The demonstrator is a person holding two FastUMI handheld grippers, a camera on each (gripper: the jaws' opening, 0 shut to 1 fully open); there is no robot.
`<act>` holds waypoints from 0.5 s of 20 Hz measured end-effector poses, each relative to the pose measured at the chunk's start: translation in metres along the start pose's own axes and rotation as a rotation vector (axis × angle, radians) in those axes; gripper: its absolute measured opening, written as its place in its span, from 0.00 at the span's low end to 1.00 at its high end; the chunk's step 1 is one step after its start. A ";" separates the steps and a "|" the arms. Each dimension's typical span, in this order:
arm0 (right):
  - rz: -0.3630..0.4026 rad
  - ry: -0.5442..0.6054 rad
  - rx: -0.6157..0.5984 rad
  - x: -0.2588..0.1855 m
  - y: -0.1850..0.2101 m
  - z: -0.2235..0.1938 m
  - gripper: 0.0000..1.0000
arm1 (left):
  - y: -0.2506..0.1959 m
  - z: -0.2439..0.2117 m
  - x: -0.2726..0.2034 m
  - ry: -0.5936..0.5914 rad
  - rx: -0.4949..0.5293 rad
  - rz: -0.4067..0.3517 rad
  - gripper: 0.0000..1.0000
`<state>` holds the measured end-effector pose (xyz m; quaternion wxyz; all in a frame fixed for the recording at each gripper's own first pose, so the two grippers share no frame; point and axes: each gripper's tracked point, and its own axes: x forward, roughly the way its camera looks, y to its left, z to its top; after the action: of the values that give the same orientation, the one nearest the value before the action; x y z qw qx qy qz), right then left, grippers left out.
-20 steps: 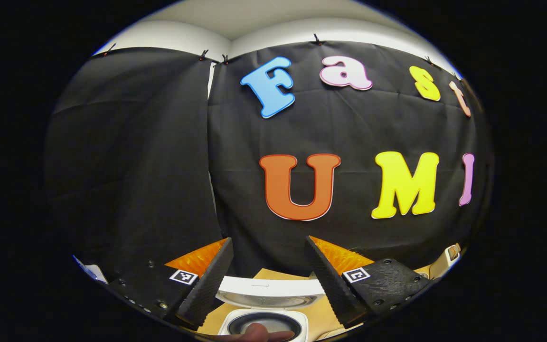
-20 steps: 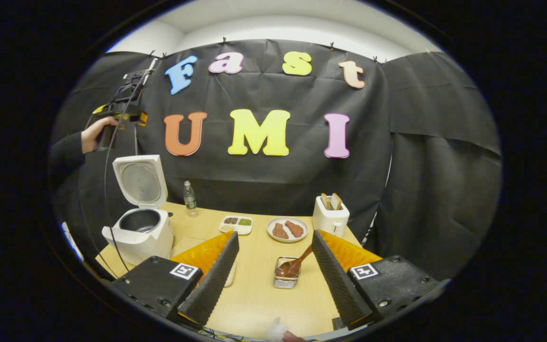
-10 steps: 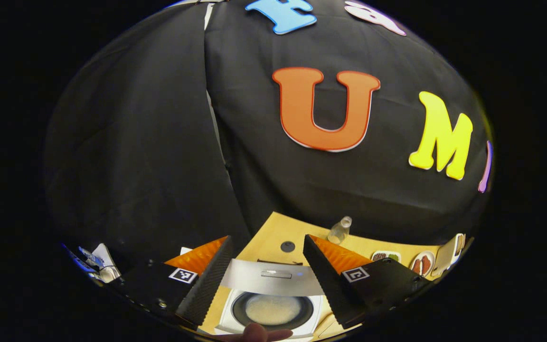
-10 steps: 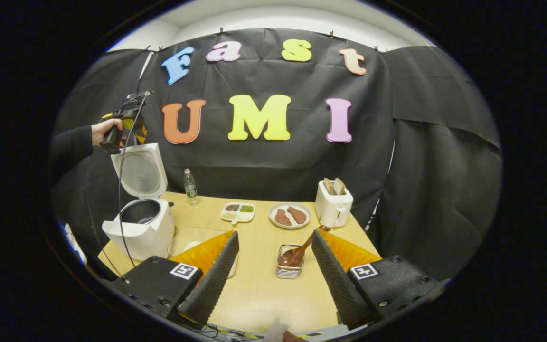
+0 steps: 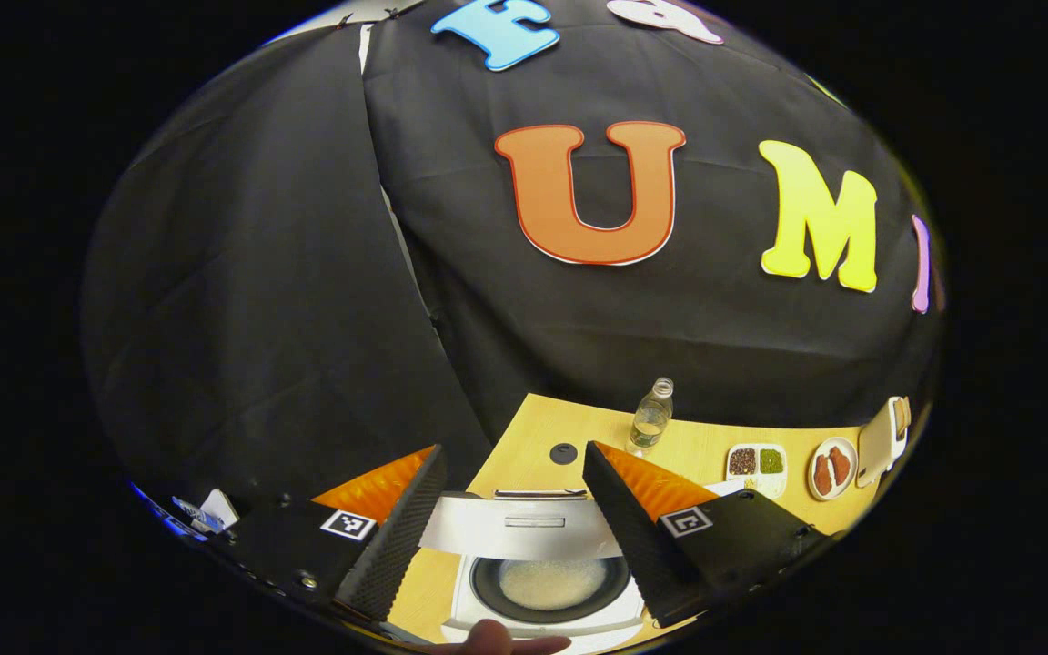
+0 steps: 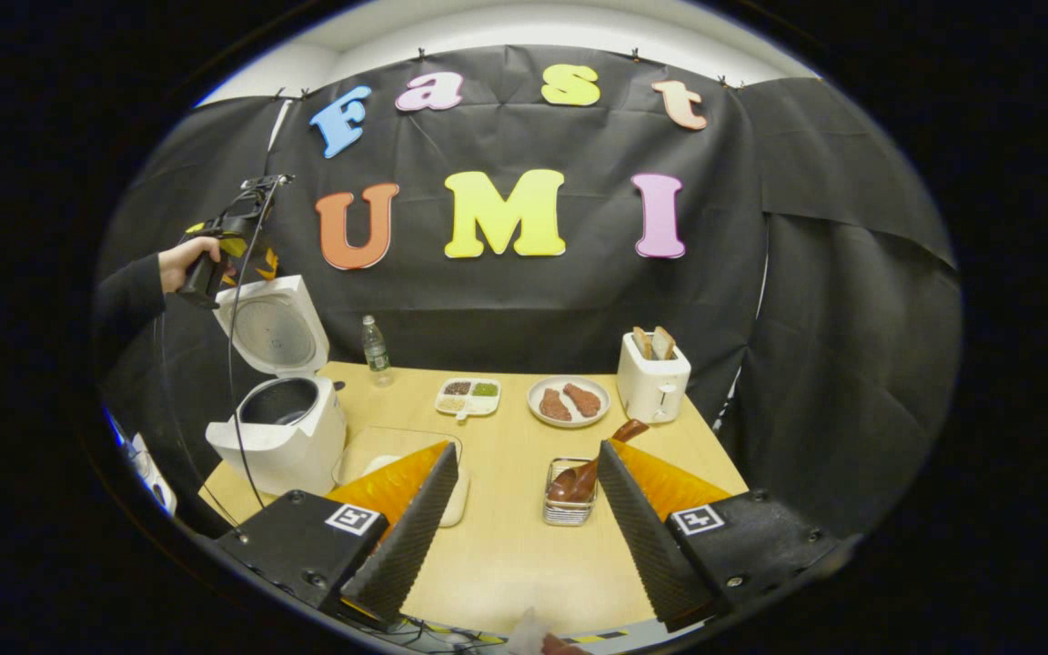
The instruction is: Close the left gripper, press the button to open the rice cooker; take a wooden spoon from the chopstick holder with the right hand, scoop a spoonful of rice and pour it into the rice cooker, then put the wooden spoon back into the chopstick holder.
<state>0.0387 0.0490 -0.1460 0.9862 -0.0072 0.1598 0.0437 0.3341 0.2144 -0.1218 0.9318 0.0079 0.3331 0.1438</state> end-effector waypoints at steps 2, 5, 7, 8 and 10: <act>0.015 0.013 0.005 0.001 0.004 -0.005 1.00 | -0.007 -0.006 0.004 0.011 -0.006 -0.014 0.98; 0.025 0.030 0.002 0.001 0.006 -0.011 1.00 | -0.017 -0.024 0.003 0.058 -0.027 -0.058 0.95; 0.034 0.038 0.001 0.002 0.008 -0.014 1.00 | -0.025 -0.043 -0.001 0.096 -0.024 -0.082 0.94; 0.037 0.047 0.000 0.003 0.008 -0.016 1.00 | -0.029 -0.056 0.000 0.114 -0.021 -0.093 0.94; 0.043 0.056 0.000 0.003 0.009 -0.019 1.00 | -0.032 -0.090 -0.003 0.138 -0.007 -0.096 0.94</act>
<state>0.0346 0.0579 -0.1646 0.9801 -0.0051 0.1875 0.0649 0.2839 0.1752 -0.1936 0.9125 -0.0212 0.3960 0.1005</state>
